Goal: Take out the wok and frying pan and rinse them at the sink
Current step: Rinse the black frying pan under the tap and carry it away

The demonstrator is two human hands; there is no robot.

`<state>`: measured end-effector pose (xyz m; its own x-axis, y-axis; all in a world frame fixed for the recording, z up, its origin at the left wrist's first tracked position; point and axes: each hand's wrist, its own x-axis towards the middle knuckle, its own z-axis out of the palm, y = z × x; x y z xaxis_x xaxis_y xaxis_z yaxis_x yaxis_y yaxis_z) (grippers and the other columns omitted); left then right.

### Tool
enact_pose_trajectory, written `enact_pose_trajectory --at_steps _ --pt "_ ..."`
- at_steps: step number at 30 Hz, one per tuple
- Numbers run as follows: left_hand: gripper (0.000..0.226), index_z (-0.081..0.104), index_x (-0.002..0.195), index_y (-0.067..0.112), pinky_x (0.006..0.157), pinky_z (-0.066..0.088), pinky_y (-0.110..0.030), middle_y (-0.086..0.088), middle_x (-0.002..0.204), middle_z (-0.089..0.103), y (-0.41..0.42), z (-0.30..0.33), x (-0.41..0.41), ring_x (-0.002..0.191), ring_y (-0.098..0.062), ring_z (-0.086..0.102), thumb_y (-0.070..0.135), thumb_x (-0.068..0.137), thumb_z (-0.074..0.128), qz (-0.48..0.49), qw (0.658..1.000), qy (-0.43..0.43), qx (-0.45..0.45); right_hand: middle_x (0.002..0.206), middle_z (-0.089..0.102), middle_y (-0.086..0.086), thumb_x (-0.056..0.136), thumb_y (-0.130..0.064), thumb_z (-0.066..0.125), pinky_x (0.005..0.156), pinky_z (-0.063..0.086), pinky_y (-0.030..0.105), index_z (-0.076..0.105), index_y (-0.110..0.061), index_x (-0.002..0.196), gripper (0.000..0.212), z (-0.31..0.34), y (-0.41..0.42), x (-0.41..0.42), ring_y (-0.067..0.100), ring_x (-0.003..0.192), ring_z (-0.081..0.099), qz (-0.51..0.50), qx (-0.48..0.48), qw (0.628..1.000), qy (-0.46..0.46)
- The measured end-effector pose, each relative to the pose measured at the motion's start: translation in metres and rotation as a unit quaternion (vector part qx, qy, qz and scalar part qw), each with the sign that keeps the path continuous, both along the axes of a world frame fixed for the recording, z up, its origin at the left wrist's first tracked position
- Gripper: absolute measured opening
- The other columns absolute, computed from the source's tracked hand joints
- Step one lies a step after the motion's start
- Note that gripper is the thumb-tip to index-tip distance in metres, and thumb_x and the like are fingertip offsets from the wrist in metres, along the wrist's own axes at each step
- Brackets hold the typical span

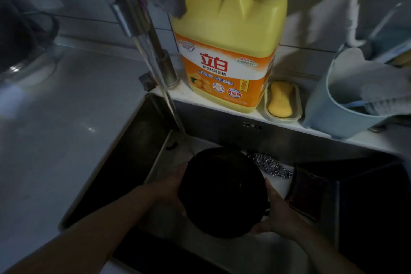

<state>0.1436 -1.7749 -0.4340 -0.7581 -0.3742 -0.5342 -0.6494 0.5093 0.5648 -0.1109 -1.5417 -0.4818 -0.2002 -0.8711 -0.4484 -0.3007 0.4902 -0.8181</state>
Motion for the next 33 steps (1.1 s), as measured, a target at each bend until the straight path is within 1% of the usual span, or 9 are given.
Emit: enact_pose_trajectory --at_steps 3,7,12,16,20,23,28,31,33 --pt "0.136 -0.002 0.149 0.009 0.117 0.015 -0.026 -0.005 0.156 0.010 -0.013 0.024 -0.010 0.143 -0.019 0.016 0.024 0.053 0.093 -0.047 0.998 -0.048 -0.011 0.123 0.059 -0.009 0.036 -0.024 0.101 0.075 0.052 0.014 0.008 -0.043 0.144 0.144 0.019 0.006 0.006 -0.002 0.099 0.061 -0.024 0.013 0.998 -0.049" --pt "0.137 0.007 0.151 0.020 0.114 0.026 -0.025 0.007 0.148 0.027 -0.016 0.052 -0.010 0.136 -0.011 0.029 0.030 0.047 0.095 -0.044 0.997 -0.063 -0.004 0.108 0.066 -0.002 0.043 -0.016 0.099 0.067 0.047 0.007 -0.002 -0.038 0.144 0.145 0.044 0.014 0.009 -0.008 0.080 0.065 -0.066 0.030 0.995 -0.064" --pt "0.137 0.012 0.147 0.032 0.111 0.035 -0.035 0.011 0.145 0.034 -0.001 0.075 -0.006 0.133 -0.011 0.037 0.042 0.038 0.094 -0.019 0.999 -0.045 0.010 0.114 0.064 -0.009 0.034 -0.023 0.101 0.075 0.058 0.023 0.009 -0.044 0.147 0.147 0.076 0.024 0.004 0.006 0.095 0.067 -0.073 0.026 0.996 -0.054" --pt "0.136 0.012 0.148 0.033 0.114 0.032 -0.034 0.010 0.148 0.032 0.003 0.103 -0.011 0.135 -0.009 0.033 0.035 0.040 0.096 -0.015 0.999 -0.032 0.036 0.129 0.053 -0.014 0.027 -0.042 0.098 0.102 0.049 0.028 0.013 -0.031 0.155 0.154 0.101 0.030 0.000 0.002 0.116 0.053 -0.053 -0.002 0.998 -0.033" --pt "0.133 0.014 0.147 0.037 0.114 0.027 -0.030 0.014 0.149 0.029 -0.002 0.144 -0.015 0.135 -0.007 0.028 0.038 0.041 0.095 -0.048 0.996 -0.062 0.037 0.123 0.056 -0.015 0.047 -0.009 0.097 0.077 0.059 0.028 0.015 -0.031 0.154 0.137 0.125 0.032 0.007 0.000 0.102 0.063 -0.056 -0.009 0.995 -0.081" --pt "0.132 0.016 0.147 0.037 0.110 0.031 -0.028 0.014 0.145 0.032 -0.007 0.171 -0.012 0.133 -0.008 0.031 0.037 0.041 0.095 -0.057 0.995 -0.077 0.007 0.119 0.059 -0.011 0.056 0.008 0.090 0.065 0.055 0.017 0.015 -0.036 0.149 0.127 0.138 0.029 0.019 -0.005 0.088 0.068 -0.072 -0.020 0.990 -0.122" --pt "0.144 -0.009 0.150 0.028 0.114 0.031 -0.034 0.005 0.155 0.011 -0.002 0.196 0.010 0.139 -0.017 0.025 0.042 0.048 0.091 -0.046 0.993 -0.056 -0.093 0.136 0.054 -0.005 0.034 -0.019 0.101 0.094 0.055 0.031 0.012 -0.067 0.136 0.143 0.151 0.023 0.045 0.011 0.115 0.062 -0.096 -0.070 0.989 -0.087" --pt "0.149 -0.023 0.148 0.026 0.118 0.022 -0.034 0.007 0.158 -0.005 0.005 0.190 0.025 0.143 -0.015 0.013 0.042 0.051 0.090 -0.011 0.992 -0.004 -0.125 0.151 0.030 -0.012 0.040 -0.020 0.101 0.096 0.035 0.000 -0.001 -0.044 0.150 0.151 0.164 0.014 0.045 0.003 0.133 0.038 -0.086 -0.099 0.991 -0.036" --pt "0.149 -0.023 0.147 0.030 0.118 0.021 -0.037 0.009 0.158 -0.005 0.011 0.183 0.030 0.143 -0.013 0.011 0.041 0.050 0.090 0.031 0.992 0.036 -0.115 0.157 0.012 -0.015 0.039 -0.035 0.100 0.107 0.024 0.008 -0.007 -0.037 0.153 0.156 0.175 0.011 0.036 0.000 0.141 0.020 -0.058 -0.131 0.989 0.030"
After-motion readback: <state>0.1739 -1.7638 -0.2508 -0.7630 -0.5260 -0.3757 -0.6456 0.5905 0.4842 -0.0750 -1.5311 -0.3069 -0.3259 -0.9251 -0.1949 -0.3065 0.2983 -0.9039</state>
